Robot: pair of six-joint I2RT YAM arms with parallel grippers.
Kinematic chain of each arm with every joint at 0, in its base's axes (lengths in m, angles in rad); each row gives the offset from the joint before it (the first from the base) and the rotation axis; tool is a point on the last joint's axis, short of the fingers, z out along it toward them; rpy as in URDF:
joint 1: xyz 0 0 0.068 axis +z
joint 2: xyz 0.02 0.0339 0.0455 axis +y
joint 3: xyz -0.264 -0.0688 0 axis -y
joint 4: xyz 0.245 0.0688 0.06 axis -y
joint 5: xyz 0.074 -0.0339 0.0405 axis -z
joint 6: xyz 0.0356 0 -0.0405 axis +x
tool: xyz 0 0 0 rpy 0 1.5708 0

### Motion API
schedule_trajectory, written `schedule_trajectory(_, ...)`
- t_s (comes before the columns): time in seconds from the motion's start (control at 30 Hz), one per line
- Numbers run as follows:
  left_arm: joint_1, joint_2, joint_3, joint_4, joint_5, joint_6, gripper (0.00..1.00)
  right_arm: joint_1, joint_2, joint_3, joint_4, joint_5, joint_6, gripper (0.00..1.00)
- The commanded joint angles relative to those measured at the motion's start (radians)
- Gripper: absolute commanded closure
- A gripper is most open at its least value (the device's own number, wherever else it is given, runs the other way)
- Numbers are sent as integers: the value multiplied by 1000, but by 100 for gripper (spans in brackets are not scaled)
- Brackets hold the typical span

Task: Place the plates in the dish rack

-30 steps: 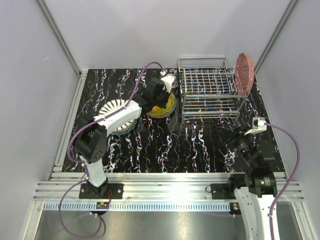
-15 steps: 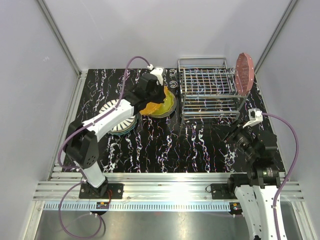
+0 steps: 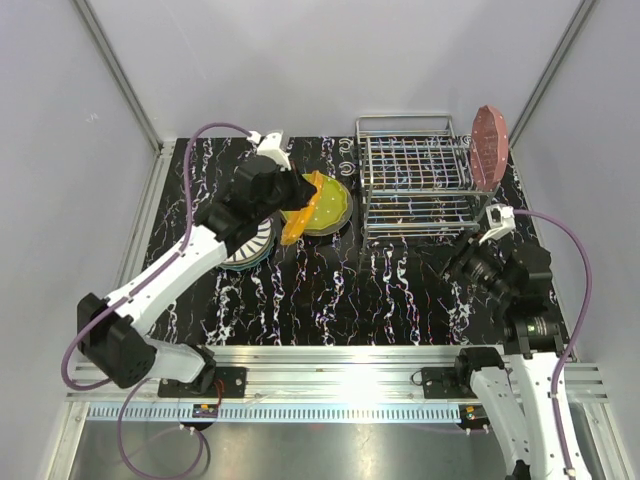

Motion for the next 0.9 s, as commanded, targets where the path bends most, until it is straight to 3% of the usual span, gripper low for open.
schedule_trajectory(0.0,2,-106,-16,185,-28,-85,100,41,45,59,18,-24,-25,50)
schedule_trajectory(0.07,2,-126,-48,187,-37,-113,100,110,80,71,41,-7,-38,49)
schedule_trajectory(0.17,0,-164,-88,196,-55,-154,100,239,137,97,57,134,-92,45)
schedule_trajectory(0.2,0,-177,-97,207,-57,-163,100,347,160,107,61,222,-101,43)
schedule_trajectory(0.4,-12,-233,-147,192,-121,-209,100,708,353,168,166,575,-141,37)
schedule_trajectory(0.53,-23,-267,-169,145,-192,-235,100,985,471,200,296,816,-193,25)
schedule_trajectory(0.7,-43,-322,-202,89,-305,-307,100,1109,665,271,364,1075,-183,20)
schedule_trajectory(0.8,-44,-354,-229,63,-351,-361,100,1133,723,257,520,1111,-177,20)
schedule_trajectory(0.87,-44,-370,-252,64,-370,-389,100,1135,776,280,538,1131,-169,19)
